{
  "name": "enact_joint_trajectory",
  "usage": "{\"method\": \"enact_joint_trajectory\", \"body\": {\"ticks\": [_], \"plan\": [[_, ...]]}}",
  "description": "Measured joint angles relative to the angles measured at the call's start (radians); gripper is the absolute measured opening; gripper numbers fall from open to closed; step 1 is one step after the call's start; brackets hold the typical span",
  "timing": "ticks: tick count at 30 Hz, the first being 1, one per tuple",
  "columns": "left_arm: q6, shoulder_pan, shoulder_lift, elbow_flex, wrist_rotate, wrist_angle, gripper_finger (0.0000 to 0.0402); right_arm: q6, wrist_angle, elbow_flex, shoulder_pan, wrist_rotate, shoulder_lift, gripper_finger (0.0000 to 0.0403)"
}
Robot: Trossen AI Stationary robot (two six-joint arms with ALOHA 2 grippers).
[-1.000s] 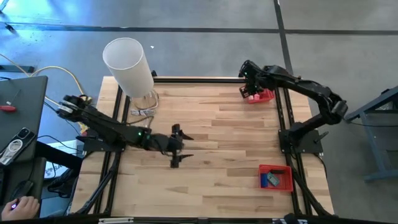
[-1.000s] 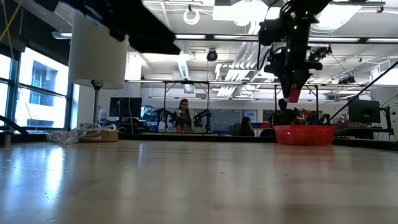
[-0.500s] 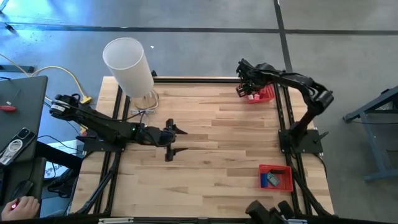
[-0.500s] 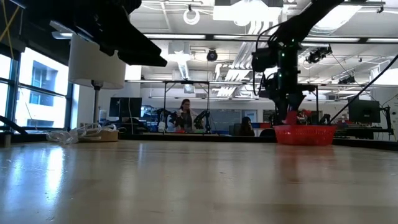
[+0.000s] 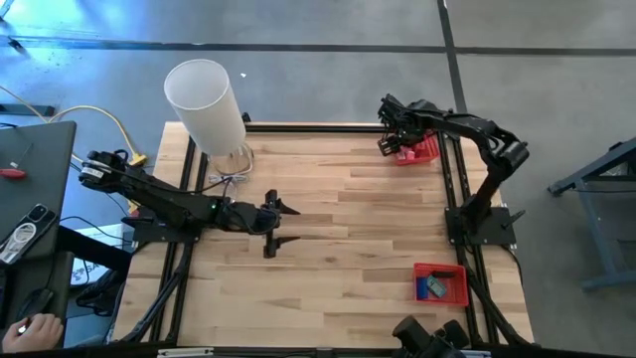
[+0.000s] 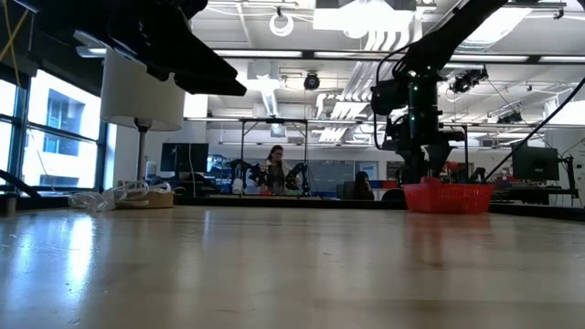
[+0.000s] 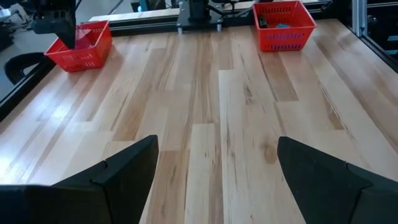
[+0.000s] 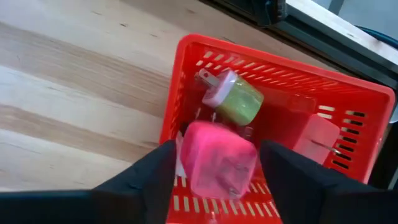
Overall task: Pick & Place Office items
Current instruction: Put the pink charger adapter into the top red basket, then return to Home Position
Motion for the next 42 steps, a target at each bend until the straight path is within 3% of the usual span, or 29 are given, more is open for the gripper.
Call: {"method": "enact_joint_trajectory", "body": {"ticks": [6, 13, 17, 28, 34, 42], "plan": [[0.027, 0.000, 0.000, 0.000, 0.018, 0.000, 0.0322, -0.009, -0.002, 0.000, 0.000, 0.001, 0.000, 0.0236], [0.038, 0.005, -0.006, 0.001, -0.015, 0.000, 0.0322, -0.040, -0.014, 0.000, 0.010, 0.001, -0.024, 0.0217], [0.025, 0.005, -0.039, 0.001, -0.018, -0.003, 0.0322, -0.054, -0.016, 0.000, 0.029, 0.001, -0.080, 0.0176], [0.043, 0.005, -0.159, 0.002, -0.018, -0.067, 0.0322, -0.053, -0.045, 0.000, 0.121, -0.003, -0.264, 0.0010], [-0.102, 0.003, -0.148, 0.002, -0.017, -0.081, 0.0322, -0.022, -0.072, 0.000, 0.179, 0.000, -0.334, 0.0002], [-0.348, -0.005, -0.149, 0.002, -0.006, -0.068, 0.0322, 0.059, -0.074, 0.000, 0.342, 0.026, -0.437, 0.0002]]}}
